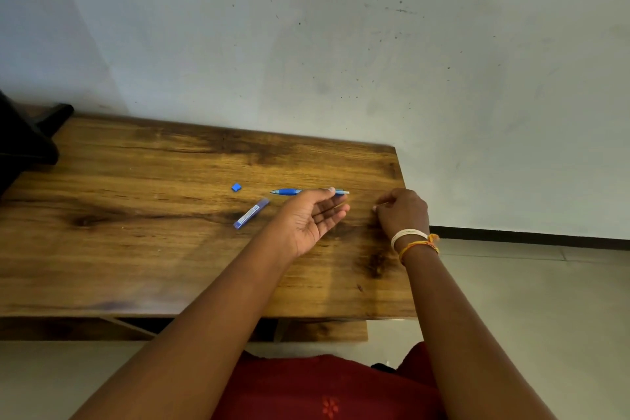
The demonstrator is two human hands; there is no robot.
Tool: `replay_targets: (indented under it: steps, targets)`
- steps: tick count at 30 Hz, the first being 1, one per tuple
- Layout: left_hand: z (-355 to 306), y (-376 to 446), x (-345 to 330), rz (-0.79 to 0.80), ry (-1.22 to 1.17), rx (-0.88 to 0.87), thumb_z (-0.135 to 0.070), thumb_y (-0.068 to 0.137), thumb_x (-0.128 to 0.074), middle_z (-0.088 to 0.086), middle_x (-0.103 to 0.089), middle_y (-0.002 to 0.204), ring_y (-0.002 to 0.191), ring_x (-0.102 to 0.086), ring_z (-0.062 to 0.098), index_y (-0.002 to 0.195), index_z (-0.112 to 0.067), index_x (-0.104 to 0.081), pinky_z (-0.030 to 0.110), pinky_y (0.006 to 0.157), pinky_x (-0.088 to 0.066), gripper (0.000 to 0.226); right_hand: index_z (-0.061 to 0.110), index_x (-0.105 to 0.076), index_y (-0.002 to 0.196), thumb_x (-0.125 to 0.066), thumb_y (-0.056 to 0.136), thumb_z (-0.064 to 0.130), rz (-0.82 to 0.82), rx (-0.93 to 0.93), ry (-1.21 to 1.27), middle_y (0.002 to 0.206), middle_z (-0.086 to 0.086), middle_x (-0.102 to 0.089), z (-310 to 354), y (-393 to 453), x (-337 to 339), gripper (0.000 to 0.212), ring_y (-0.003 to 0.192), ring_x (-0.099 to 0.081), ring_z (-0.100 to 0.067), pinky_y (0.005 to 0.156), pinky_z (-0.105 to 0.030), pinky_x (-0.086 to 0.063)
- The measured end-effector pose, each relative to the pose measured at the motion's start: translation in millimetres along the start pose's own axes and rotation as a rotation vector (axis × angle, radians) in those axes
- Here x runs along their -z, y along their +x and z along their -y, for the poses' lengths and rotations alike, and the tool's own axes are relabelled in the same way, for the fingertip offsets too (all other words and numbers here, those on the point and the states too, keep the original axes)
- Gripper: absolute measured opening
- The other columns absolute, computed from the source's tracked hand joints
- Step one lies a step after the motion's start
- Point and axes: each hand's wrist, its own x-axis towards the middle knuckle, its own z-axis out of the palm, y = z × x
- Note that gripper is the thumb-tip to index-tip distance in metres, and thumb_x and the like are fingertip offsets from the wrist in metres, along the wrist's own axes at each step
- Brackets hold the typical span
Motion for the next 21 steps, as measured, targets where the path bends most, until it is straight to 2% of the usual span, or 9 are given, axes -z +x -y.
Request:
replay_targets:
  steps: [4,9,10,13,16,19,21]
  targets:
    - [-1,0,2,-0.004,0.012,-0.003,-0.005,0.089,-0.059,0.016,-0.071,0.089,0.074,-0.070,0.021,0.105,0.004,-0.062,0.026,0.064,-0.060,0.019,0.008,-0.076,0.087,-0.070,0.083,0.012,-0.012,-0.027,0.037,0.090,-0.010,-0.073,0,2,-2,0.008,0.079,-0.063,-0.021,0.077,-0.027,-0.048]
    - [-3,1,4,-0.026,0.007,-0.014,-0.005,0.088,-0.060,0.015,-0.072,0.083,0.074,-0.070,0.021,0.101,0.004,-0.063,0.026,0.066,-0.059,0.016,0.011,-0.075,0.088,-0.071,0.082,0.012,0.095,-0.118,0.201,0.091,-0.008,-0.072,1,5,0,0.007,0.086,-0.067,-0.023,0.088,-0.035,-0.055]
    - [-3,1,3,-0.027,0.006,-0.014,-0.005,0.088,-0.060,0.015,-0.072,0.084,0.074,-0.070,0.021,0.099,0.004,-0.063,0.026,0.066,-0.059,0.014,0.010,-0.075,0.089,-0.069,0.083,0.010,0.119,-0.137,0.239,0.089,-0.009,-0.072,1,5,-1,0.008,0.085,-0.068,-0.024,0.086,-0.037,-0.057]
    - [-3,0,3,-0.025,0.003,-0.012,-0.005,0.088,-0.060,0.015,-0.071,0.084,0.075,-0.069,0.022,0.096,0.003,-0.063,0.026,0.065,-0.059,0.012,0.007,-0.073,0.093,-0.057,0.089,0.001,0.204,-0.223,0.416,0.085,-0.008,-0.070,4,6,-1,0.017,0.072,-0.068,-0.019,0.070,-0.030,-0.059]
    - [-4,0,3,-0.028,-0.004,-0.013,-0.004,0.088,-0.061,0.014,-0.073,0.079,0.077,-0.069,0.023,0.094,0.002,-0.064,0.027,0.065,-0.059,0.010,0.014,-0.069,0.080,-0.048,0.088,-0.008,0.185,-0.289,0.574,0.087,-0.006,-0.069,4,9,5,0.031,0.066,-0.066,-0.016,0.059,-0.027,-0.055]
    - [-5,0,3,-0.039,-0.009,-0.013,-0.003,0.087,-0.061,0.014,-0.073,0.076,0.076,-0.069,0.022,0.091,0.002,-0.064,0.027,0.064,-0.059,0.008,0.017,-0.067,0.073,-0.048,0.083,-0.007,0.088,-0.243,0.456,0.082,-0.007,-0.069,-2,8,15,0.033,0.062,-0.064,-0.015,0.055,-0.026,-0.053]
    - [-5,1,3,-0.046,-0.014,-0.011,-0.003,0.087,-0.061,0.014,-0.073,0.076,0.075,-0.069,0.022,0.091,0.002,-0.064,0.026,0.064,-0.059,0.007,0.020,-0.068,0.072,-0.054,0.081,-0.002,0.077,-0.184,0.292,0.083,-0.011,-0.071,-5,7,19,0.027,0.070,-0.066,-0.020,0.063,-0.031,-0.058]
